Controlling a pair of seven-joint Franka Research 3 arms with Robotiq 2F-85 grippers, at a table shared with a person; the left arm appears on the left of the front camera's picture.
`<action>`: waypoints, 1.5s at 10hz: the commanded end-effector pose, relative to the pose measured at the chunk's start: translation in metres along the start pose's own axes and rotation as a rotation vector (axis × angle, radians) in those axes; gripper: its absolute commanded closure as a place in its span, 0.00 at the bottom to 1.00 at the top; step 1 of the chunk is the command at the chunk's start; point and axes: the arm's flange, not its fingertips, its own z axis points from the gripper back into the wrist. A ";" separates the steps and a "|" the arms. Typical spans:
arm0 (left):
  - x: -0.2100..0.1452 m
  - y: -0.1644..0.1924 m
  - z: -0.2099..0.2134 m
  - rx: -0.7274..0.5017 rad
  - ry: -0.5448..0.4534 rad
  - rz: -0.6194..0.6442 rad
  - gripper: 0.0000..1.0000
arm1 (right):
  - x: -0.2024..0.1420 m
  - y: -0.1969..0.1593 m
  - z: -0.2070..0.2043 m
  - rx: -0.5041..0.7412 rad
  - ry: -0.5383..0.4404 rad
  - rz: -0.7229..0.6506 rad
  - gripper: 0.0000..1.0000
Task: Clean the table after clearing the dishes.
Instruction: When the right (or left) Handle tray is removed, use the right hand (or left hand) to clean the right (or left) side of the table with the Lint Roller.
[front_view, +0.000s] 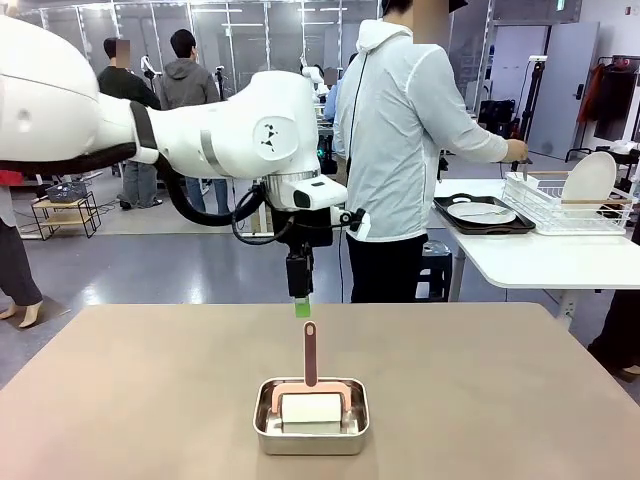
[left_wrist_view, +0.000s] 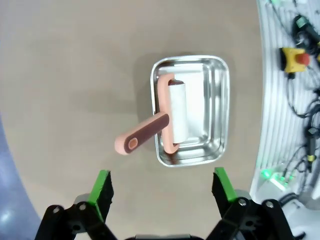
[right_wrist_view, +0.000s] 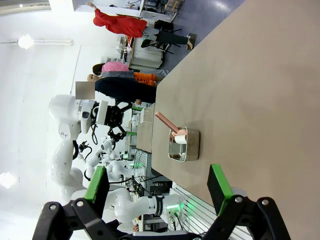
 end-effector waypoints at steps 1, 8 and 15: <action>0.008 0.019 -0.002 -0.059 -0.008 0.049 0.00 | 0.000 0.003 0.000 0.007 -0.002 0.007 0.00; 0.003 0.066 -0.040 -0.176 0.015 -0.014 0.00 | 0.000 0.003 0.000 0.007 -0.002 0.007 0.00; -0.013 0.054 -0.078 -0.264 0.028 0.007 0.00 | 0.000 0.003 0.000 0.007 -0.002 0.007 0.00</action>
